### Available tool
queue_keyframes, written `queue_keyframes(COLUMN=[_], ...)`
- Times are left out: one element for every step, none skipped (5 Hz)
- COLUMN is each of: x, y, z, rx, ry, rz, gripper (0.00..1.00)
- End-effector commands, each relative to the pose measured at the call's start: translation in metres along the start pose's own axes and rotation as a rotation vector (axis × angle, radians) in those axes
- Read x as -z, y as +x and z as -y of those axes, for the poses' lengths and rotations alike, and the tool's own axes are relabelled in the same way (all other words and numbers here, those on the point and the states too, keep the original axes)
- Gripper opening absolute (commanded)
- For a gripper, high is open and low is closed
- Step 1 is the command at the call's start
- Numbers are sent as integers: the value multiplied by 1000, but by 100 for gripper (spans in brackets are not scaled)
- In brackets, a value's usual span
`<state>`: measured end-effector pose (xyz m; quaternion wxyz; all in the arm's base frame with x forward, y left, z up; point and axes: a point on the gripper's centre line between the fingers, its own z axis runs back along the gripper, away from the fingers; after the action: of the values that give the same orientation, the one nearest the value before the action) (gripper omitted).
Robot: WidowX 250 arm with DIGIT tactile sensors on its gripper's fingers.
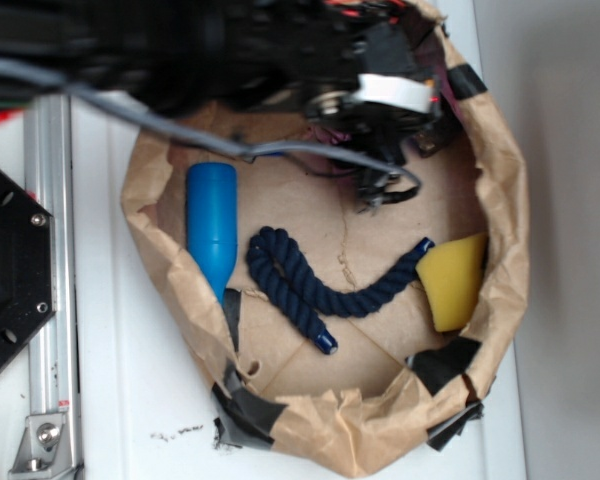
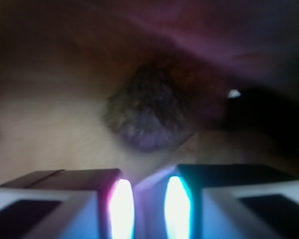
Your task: Grab the rock.
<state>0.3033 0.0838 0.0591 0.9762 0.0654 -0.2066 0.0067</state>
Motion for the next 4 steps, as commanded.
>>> queue_keyframes(x=[-84, -77, -65, -54], y=[-3, -2, -2, -1], z=[27, 21, 14, 12], rx=[21, 3, 5, 16], ry=[-27, -15, -4, -7], rz=[141, 129, 109, 112], gripper=[0, 0, 100, 100])
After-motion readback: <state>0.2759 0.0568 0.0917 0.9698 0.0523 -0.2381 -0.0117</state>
